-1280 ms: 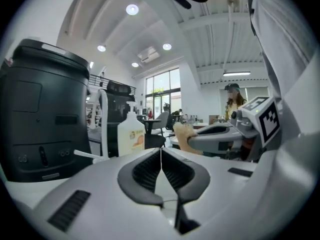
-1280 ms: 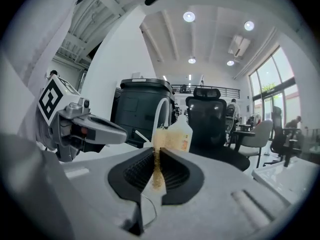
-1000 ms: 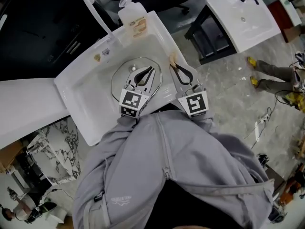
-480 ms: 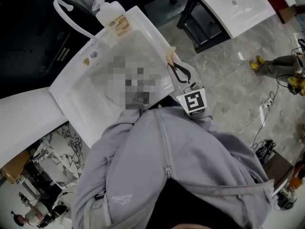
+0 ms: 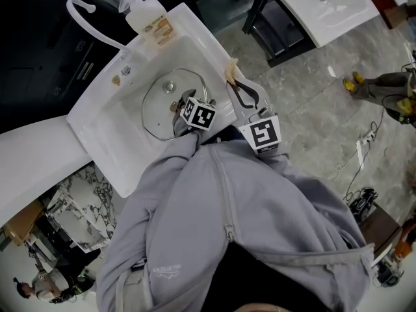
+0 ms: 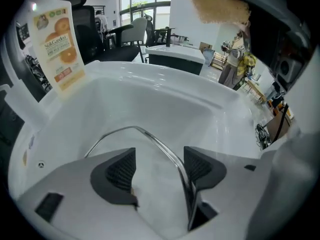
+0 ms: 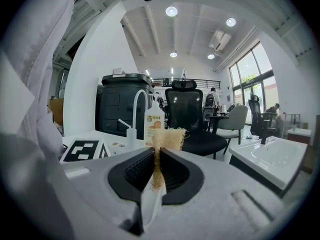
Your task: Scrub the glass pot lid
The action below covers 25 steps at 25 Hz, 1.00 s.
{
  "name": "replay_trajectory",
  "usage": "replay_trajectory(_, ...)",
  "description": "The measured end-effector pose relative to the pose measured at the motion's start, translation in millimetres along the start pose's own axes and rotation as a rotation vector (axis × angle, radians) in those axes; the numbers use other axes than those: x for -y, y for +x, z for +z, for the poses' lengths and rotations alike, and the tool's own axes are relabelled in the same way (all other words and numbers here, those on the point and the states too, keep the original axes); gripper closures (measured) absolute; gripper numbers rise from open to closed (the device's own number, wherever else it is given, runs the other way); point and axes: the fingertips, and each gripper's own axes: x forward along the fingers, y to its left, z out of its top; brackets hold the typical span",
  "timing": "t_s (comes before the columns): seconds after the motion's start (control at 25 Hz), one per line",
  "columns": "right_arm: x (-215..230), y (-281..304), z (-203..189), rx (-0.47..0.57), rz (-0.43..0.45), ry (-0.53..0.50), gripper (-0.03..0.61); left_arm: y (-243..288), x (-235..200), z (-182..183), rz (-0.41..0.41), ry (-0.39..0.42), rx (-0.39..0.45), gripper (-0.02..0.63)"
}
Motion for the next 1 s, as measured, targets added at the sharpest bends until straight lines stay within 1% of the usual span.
replay_trajectory(0.08, -1.1, 3.0, 1.1, 0.004, 0.007, 0.003, 0.549, 0.1, -0.3, -0.3, -0.014, 0.012, -0.009, 0.322)
replay_trajectory(0.2, -4.4, 8.0, 5.9, 0.021, 0.027, -0.005, 0.549, -2.4, 0.9, -1.6, 0.002, 0.073, -0.020, 0.328)
replay_trajectory(0.32, -5.8, 11.6, 12.2, 0.038, 0.044, -0.011, 0.549, -6.6, 7.8, -3.5, 0.011, 0.123, -0.030, 0.407)
replay_trajectory(0.4, -8.1, 14.5, 17.5, 0.053, 0.059, -0.019, 0.549, -10.8, 10.1, -5.2, 0.019, 0.143, -0.030, 0.433)
replay_trajectory(0.56, -16.1, 20.9, 27.2, 0.076, 0.094, -0.030, 0.549, -27.2, 7.1, -9.7, 0.031, 0.134, -0.021, 0.433)
replay_trajectory(0.72, -27.8, 29.7, 37.8, 0.104, 0.137, -0.035, 0.549, -51.9, -4.8, -25.1, 0.061, 0.107, -0.024, 0.431)
replay_trajectory(0.8, -32.8, 35.3, 43.0, 0.119, 0.156, -0.033, 0.549, -63.2, -11.5, -33.0, 0.085, 0.103, -0.025, 0.431)
replay_trajectory(0.84, -35.3, 37.9, 45.4, 0.126, 0.165, -0.030, 0.549, -68.7, -14.3, -36.1, 0.104, 0.113, -0.023, 0.431)
replay_trajectory(1.0, -48.6, 43.9, 57.9, 0.156, 0.195, -0.021, 0.549, -95.9, -30.1, -42.3, 0.211, 0.182, 0.002, 0.431)
